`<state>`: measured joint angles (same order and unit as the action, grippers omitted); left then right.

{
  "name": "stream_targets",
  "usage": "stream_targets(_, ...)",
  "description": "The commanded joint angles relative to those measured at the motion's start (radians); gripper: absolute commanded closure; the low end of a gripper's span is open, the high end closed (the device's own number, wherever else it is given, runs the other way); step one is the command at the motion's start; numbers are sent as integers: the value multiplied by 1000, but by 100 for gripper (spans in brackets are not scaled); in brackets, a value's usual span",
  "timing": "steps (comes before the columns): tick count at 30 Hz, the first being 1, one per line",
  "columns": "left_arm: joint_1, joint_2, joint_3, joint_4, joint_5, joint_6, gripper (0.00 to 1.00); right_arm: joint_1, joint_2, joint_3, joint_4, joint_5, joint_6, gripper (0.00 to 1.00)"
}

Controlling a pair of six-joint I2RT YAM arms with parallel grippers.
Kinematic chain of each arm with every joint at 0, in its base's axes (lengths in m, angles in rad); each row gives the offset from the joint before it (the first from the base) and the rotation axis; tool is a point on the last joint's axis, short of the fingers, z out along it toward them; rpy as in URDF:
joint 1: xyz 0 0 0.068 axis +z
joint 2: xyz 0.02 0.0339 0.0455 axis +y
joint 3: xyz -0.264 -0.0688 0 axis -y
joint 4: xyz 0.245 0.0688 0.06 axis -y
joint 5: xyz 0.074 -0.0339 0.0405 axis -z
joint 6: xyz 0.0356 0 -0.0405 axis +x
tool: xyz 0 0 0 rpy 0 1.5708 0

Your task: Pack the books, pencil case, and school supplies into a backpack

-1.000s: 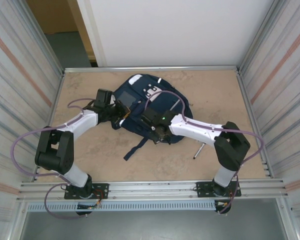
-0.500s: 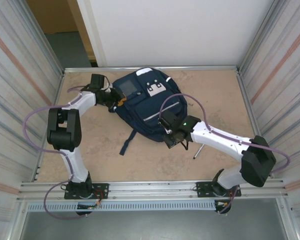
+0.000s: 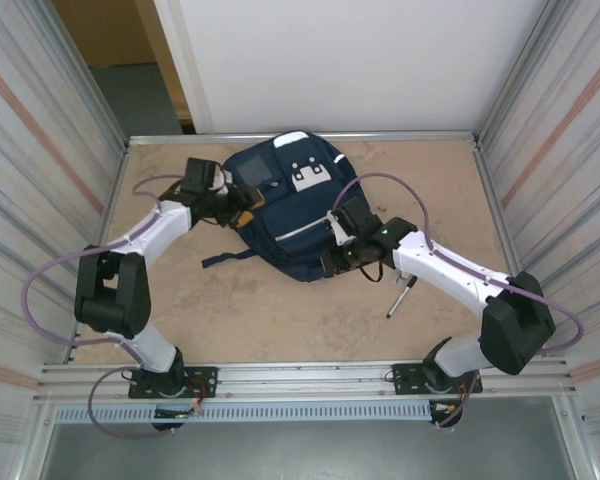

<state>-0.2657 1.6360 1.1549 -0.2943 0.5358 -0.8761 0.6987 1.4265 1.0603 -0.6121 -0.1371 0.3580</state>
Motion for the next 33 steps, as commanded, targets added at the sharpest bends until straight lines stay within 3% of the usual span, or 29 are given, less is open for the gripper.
stream_targets(1, -64, 24, -34, -14, -53, -9, 45, -22, 38, 42, 25, -71, 2, 75)
stream_targets(8, -179, 28, -85, 22, -222, -100, 45, -16, 48, 44, 38, -87, 4, 74)
stream_targets(14, -251, -2, -101, -36, -443, -109, 44, -18, 36, 2, 49, -75, 4, 72)
stream_targets(23, -270, 80, -104, 44, -465, -162, 46, -18, 33, -19, 66, -87, 7, 72)
stream_targets(24, -268, 94, -93, 56, -464, -155, 49, -16, 34, -22, 74, -92, 13, 72)
stream_targets(26, -259, 104, -76, 75, -416, -144, 74, -12, 42, -24, 88, -105, 23, 72)
stream_targets(28, -257, 64, -98, 128, -388, -147, 88, 0, 60, -13, 79, -112, 24, 70)
stream_targets(33, -257, -63, -76, 56, -385, -118, 100, 25, 68, -11, 64, -107, 6, 60)
